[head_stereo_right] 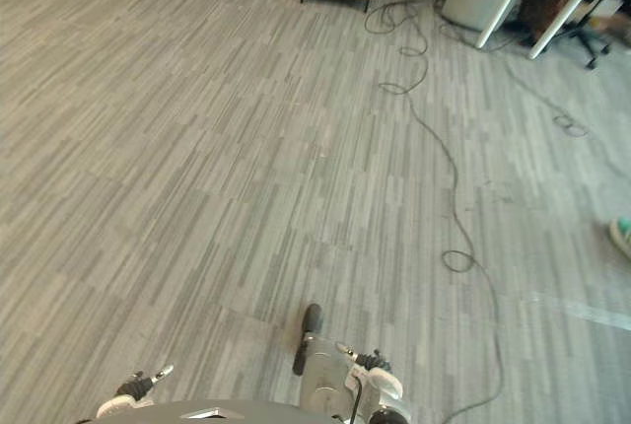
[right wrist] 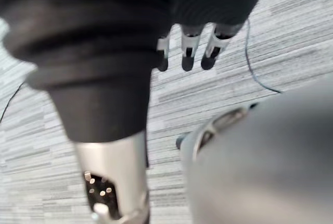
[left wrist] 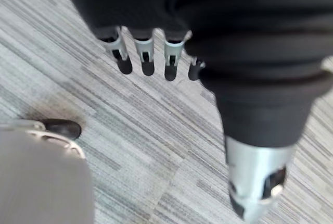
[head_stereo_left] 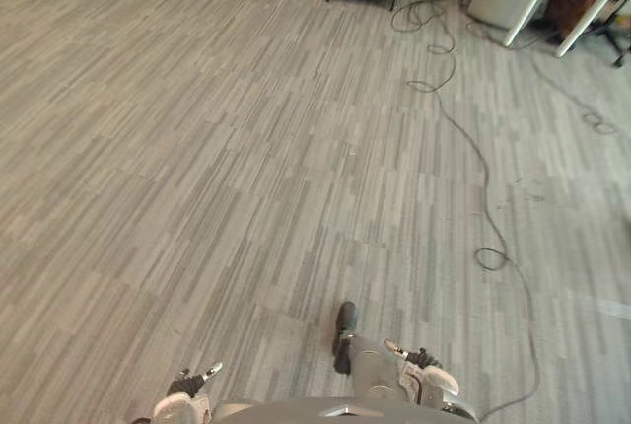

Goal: Pick up cushions and gather them together orderly.

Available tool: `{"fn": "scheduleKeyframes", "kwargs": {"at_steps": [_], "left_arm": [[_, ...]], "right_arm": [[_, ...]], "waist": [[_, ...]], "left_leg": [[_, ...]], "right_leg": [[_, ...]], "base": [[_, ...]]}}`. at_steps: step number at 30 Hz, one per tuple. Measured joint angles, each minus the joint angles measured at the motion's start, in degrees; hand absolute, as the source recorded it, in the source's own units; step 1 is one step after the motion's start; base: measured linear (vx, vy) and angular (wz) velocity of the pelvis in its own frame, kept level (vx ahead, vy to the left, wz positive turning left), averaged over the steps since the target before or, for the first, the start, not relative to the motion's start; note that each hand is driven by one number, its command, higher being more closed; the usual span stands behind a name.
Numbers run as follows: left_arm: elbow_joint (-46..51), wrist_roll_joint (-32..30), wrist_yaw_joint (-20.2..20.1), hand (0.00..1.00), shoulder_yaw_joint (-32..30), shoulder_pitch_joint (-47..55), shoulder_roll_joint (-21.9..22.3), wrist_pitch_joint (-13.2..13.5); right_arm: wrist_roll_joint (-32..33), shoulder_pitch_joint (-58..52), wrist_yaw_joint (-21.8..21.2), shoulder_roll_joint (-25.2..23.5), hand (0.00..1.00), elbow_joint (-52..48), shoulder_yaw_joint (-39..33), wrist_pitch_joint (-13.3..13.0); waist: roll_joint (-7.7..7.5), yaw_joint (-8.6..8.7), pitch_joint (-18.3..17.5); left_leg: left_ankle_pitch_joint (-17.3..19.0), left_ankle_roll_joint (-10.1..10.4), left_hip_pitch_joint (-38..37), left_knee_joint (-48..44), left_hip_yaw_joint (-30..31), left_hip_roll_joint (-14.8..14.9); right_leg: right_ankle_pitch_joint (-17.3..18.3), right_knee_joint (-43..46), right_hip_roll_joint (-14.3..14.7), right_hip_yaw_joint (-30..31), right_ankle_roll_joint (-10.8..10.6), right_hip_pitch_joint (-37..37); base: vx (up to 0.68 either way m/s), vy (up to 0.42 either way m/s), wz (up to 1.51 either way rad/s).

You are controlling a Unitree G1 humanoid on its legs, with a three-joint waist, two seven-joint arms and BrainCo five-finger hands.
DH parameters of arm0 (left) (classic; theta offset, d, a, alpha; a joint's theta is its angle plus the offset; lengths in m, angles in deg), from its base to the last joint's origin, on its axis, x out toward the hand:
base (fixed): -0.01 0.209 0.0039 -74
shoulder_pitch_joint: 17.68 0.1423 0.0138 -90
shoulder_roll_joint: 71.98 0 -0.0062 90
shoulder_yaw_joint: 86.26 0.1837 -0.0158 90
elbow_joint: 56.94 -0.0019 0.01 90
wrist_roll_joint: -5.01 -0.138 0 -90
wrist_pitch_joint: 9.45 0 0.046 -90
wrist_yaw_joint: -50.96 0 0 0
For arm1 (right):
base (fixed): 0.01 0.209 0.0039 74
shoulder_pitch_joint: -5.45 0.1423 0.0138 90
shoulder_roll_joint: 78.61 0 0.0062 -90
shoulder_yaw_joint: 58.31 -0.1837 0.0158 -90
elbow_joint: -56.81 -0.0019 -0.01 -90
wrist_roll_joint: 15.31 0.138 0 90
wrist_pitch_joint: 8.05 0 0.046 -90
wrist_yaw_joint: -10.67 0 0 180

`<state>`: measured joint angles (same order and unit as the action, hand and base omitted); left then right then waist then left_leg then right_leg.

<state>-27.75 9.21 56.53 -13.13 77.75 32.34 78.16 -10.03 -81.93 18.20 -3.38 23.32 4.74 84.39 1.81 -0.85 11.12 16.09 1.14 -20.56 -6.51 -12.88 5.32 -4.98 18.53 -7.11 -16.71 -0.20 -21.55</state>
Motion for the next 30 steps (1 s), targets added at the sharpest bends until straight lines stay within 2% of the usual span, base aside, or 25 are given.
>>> {"fn": "scheduleKeyframes", "kwargs": {"at_steps": [1,2,3,4,5,6,7,8,10,11,14,15,16,17,18,19,21,22,23,24,25,26,27,28,30], "left_arm": [[0.0,0.0,-0.1,0.00,-0.2,0.0,0.6,0.0],[0.1,0.0,-0.2,0.00,-0.4,0.0,0.7,0.0],[0.6,0.0,-0.3,0.00,-0.6,0.1,0.6,0.0],[0.9,0.0,-0.5,0.00,-0.6,0.0,0.8,-0.1],[1.7,0.0,-0.8,0.00,-0.5,0.0,0.8,-0.1],[1.8,0.0,-0.9,0.00,-0.4,-0.1,0.9,-0.1],[2.1,0.0,-0.9,0.00,-0.4,-0.1,0.9,-0.1],[3.1,0.1,-0.9,0.00,0.0,0.1,0.8,-0.1],[4.1,0.1,-0.9,0.00,1.3,0.7,0.7,0.0],[4.1,0.0,-0.8,0.00,1.5,0.9,0.7,-0.1],[4.2,0.1,-0.7,0.00,1.6,1.2,0.7,0.0],[4.5,0.0,-0.7,0.00,1.7,1.3,0.6,-0.1],[5.0,0.0,-0.7,0.00,1.8,1.5,0.8,-0.1],[5.1,0.0,-0.6,0.00,1.7,1.7,1.1,-0.1],[4.9,0.0,-0.5,0.00,1.7,2.4,0.4,-0.1],[5.0,0.0,-0.5,0.00,1.5,2.2,-0.4,-0.1],[5.1,0.0,0.0,0.00,0.9,1.9,-1.2,-0.1],[4.9,0.0,0.0,0.00,0.5,1.9,-1.6,-0.1],[4.7,0.0,0.1,0.00,1.3,2.3,-1.6,-0.2],[3.7,0.0,0.2,0.00,2.1,2.6,-1.1,-0.2],[3.2,0.0,0.2,0.00,2.6,2.0,-2.2,-0.3],[2.6,0.0,0.2,0.00,4.3,1.8,-3.5,-0.4],[2.6,0.0,0.3,0.00,4.8,1.9,-3.8,-0.5],[2.6,0.0,0.3,0.00,4.8,2.0,-3.8,-0.6],[2.7,0.0,0.4,0.00,4.9,1.5,-3.8,-0.9]], "right_arm": [[-0.2,-0.3,0.0,0.0,0.00,-0.3,-1.3,0.0],[-0.2,-0.5,0.0,0.0,0.00,-0.3,-1.8,0.1],[-0.2,-0.8,0.1,-0.2,0.00,-0.5,-2.6,0.3],[-0.2,-1.1,0.1,-0.2,0.00,-0.9,-2.5,0.3],[0.0,-2.1,0.1,-0.3,0.00,-1.6,-2.3,0.2],[0.1,-2.5,0.3,0.0,0.00,-1.6,-1.7,0.3],[0.1,-2.6,0.5,0.3,0.00,-1.6,-1.2,0.3],[0.1,-2.9,0.7,0.3,0.00,-1.5,-1.1,0.5],[1.2,-2.9,0.9,0.7,0.00,-0.3,-1.0,0.6],[1.6,-2.6,1.3,1.0,0.00,0.6,-1.0,0.6],[1.9,-2.7,1.4,0.8,0.00,0.7,-1.4,1.0],[2.1,-3.1,1.4,0.7,0.00,0.7,-1.4,1.3],[2.1,-3.1,1.4,0.6,0.00,0.7,-1.3,1.3],[2.1,-3.1,1.4,0.5,0.00,0.6,-1.2,1.3],[2.1,-2.8,1.4,-0.1,0.00,0.6,-1.2,1.4],[2.1,-2.8,1.4,-1.1,0.00,0.8,-1.4,1.5],[2.0,-2.2,1.3,-3.1,0.00,0.6,-1.3,1.5],[1.7,-2.2,1.3,-3.9,0.00,0.6,-1.3,1.5],[1.4,-2.8,1.3,-3.4,0.00,0.9,-1.2,1.5],[1.2,-3.1,1.3,-2.6,0.00,0.9,-1.1,1.3],[1.1,-2.8,1.3,-2.9,0.00,1.0,-0.7,1.2],[1.0,-2.5,1.2,-2.8,0.00,1.0,0.0,1.5],[1.0,-2.4,1.2,-2.7,0.00,0.9,-0.1,1.5],[1.0,-2.4,1.2,-2.3,0.00,1.0,-0.1,1.4],[1.0,-2.4,1.2,-2.0,0.00,1.3,-0.1,1.3]], "waist": [[1.19,-0.14,-0.3],[1.67,-0.14,-0.4],[2.25,0.19,-0.3],[2.47,0.25,-0.2],[3.18,0.30,0.3],[3.15,-0.14,0.8],[3.50,-0.37,0.9],[3.29,-1.19,1.3],[3.12,-1.79,1.2],[3.09,-2.50,1.2],[2.44,-3.13,1.3],[2.25,-3.67,1.3],[2.04,-4.78,1.2],[1.73,-5.21,0.9],[0.62,-5.39,-0.1],[-0.66,-5.24,-0.7],[-2.94,-5.37,-0.9],[-3.91,-6.23,-1.2],[-3.11,-6.26,-2.8],[-2.37,-6.35,-3.5],[-3.36,-6.33,-3.2],[-3.99,-5.32,-2.9],[-4.41,-4.87,-2.9],[-4.10,-4.41,-2.4],[-4.11,-3.82,-2.4]], "left_leg": [[-0.1,0.2,2.2,-6.4,2.2,2.5],[-0.5,0.9,3.7,-10.6,3.4,3.8],[-2.6,3.8,7.2,-20.1,6.3,5.9],[-4.5,5.3,8.9,-24.7,7.7,6.8],[-12.1,8.1,13.3,-35.7,10.2,8.6],[-13.2,7.6,17.6,-46.0,9.3,10.6],[-11.8,6.5,19.9,-50.6,8.2,11.5],[-7.1,4.5,25.3,-55.3,4.3,11.3],[-3.8,2.8,30.5,-51.5,0.1,10.3],[-2.8,1.9,32.9,-44.7,-2.3,9.7],[-3.9,1.9,34.7,-24.8,-4.5,7.0],[-7.7,2.7,34.5,-11.1,-4.1,4.6],[-12.9,3.2,34.8,-4.6,-3.4,3.4],[-15.8,3.1,34.8,-4.0,-3.5,3.1],[-20.3,-0.4,35.1,-4.3,-3.6,1.5],[-18.9,-3.2,35.8,-7.0,-4.1,0.6],[-15.3,-4.3,36.5,-13.7,-5.4,0.2],[-14.6,-4.4,37.2,-18.6,-6.0,0.2],[-11.9,-4.2,36.7,-18.6,-4.9,0.3],[-5.2,-4.3,33.9,-17.7,-3.9,0.2],[-4.3,-4.3,32.6,-18.3,-4.7,-1.0],[-2.6,-4.6,30.2,-18.3,-4.6,-2.5],[-1.7,-4.9,28.2,-18.1,-4.4,-3.0],[-0.9,-4.9,24.4,-16.6,-4.1,-3.6],[-0.4,-5.3,18.0,-11.7,-3.1,-4.6]], "right_leg": [[2.8,1.2,1.7,-0.5,0.8,0.8],[3.5,1.1,2.4,-1.1,1.3,1.6],[5.2,0.9,3.9,-1.8,1.8,3.7],[6.0,0.9,4.5,-2.3,2.0,4.7],[7.9,0.1,6.1,-2.8,2.7,8.0],[9.3,-1.0,7.5,-2.0,3.2,11.4],[10.0,-1.7,8.1,-1.6,3.3,13.3],[11.2,-4.4,8.5,-0.6,3.6,18.4],[11.5,-8.1,8.4,0.4,3.1,22.9],[11.6,-10.1,8.2,1.1,2.4,25.2],[12.2,-12.4,6.9,2.2,0.9,28.2],[12.9,-14.0,6.2,3.1,-0.1,30.0],[13.6,-15.4,5.2,4.4,-1.3,31.3],[14.1,-16.0,4.8,5.4,-2.1,31.9],[15.0,-16.6,3.3,6.6,-3.3,32.5],[14.8,-16.6,1.9,6.7,-3.6,32.7],[12.0,-16.0,-0.2,8.2,-3.8,33.8],[10.7,-13.2,-1.5,9.9,-4.2,33.6],[11.1,-5.4,-1.3,10.3,-5.5,31.1],[12.7,6.1,-2.0,10.6,-8.1,27.0],[12.9,14.9,-4.0,11.8,-9.4,24.0],[10.1,28.6,-6.8,12.0,-11.1,18.0],[9.9,34.4,-8.0,10.5,-10.6,16.0],[11.1,40.0,-9.6,6.7,-8.1,14.2],[14.4,42.2,-9.2,2.7,-5.4,11.1]], "base": [[0.43,-0.325,-0.19],[0.45,-0.296,-0.05],[0.27,-0.149,0.01],[0.46,-0.227,0.05],[0.56,-0.186,-0.06],[0.47,-0.139,-0.08],[0.61,-0.104,-0.20],[0.41,-0.049,-0.12],[0.45,-0.031,-0.20],[0.36,0.020,-0.35],[0.35,0.095,-0.30],[0.45,0.200,-0.38],[0.56,0.252,-0.48],[0.54,0.261,-0.56],[0.62,0.257,-0.34],[0.63,0.247,-0.22],[0.55,0.223,-0.17],[0.53,0.259,-0.29],[0.48,0.270,-0.37],[0.38,0.223,-0.24],[0.42,0.199,-0.04],[0.34,0.124,0.15],[0.42,0.135,0.22],[0.33,0.100,0.16],[0.37,0.085,0.12]]}}
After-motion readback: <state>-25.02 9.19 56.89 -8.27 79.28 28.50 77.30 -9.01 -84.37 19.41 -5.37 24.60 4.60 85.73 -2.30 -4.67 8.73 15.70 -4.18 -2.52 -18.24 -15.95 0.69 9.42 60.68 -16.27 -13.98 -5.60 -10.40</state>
